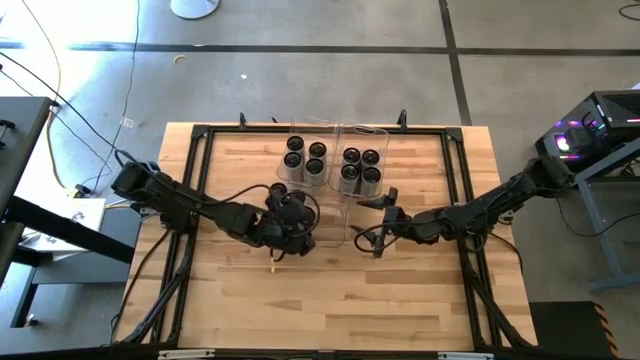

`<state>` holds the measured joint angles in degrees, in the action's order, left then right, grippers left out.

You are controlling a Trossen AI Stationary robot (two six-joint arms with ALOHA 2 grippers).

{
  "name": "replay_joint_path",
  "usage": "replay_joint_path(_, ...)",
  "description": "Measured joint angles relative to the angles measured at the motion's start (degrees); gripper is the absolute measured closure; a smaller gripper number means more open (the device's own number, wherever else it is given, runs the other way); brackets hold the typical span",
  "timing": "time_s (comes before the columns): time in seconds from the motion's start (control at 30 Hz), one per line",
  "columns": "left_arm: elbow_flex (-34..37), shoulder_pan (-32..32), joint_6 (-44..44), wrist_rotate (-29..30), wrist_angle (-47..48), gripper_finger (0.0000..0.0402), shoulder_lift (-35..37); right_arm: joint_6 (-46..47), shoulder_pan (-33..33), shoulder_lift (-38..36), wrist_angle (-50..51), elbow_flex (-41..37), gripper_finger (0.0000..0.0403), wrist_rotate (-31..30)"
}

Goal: Sort soda cans
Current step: Adjust the white-pink soda can in the bottom transparent bin

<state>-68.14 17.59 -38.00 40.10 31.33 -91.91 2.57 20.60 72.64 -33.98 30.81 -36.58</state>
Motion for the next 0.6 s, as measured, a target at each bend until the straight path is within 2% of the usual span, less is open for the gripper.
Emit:
replay_joint_path(0.3,-0.02,1.38,-5.46,6.06,0.51,0.0135,-0.23,0.46,0.00,0.00,1.53,0.00,0.0086,0.00)
replay_joint_path(0.6,-0.04,1.99,-8.40,7.16,0.20,0.0134,-3.85,0.60,0.00,0.02,1.66,0.00,0.0086,-0.02)
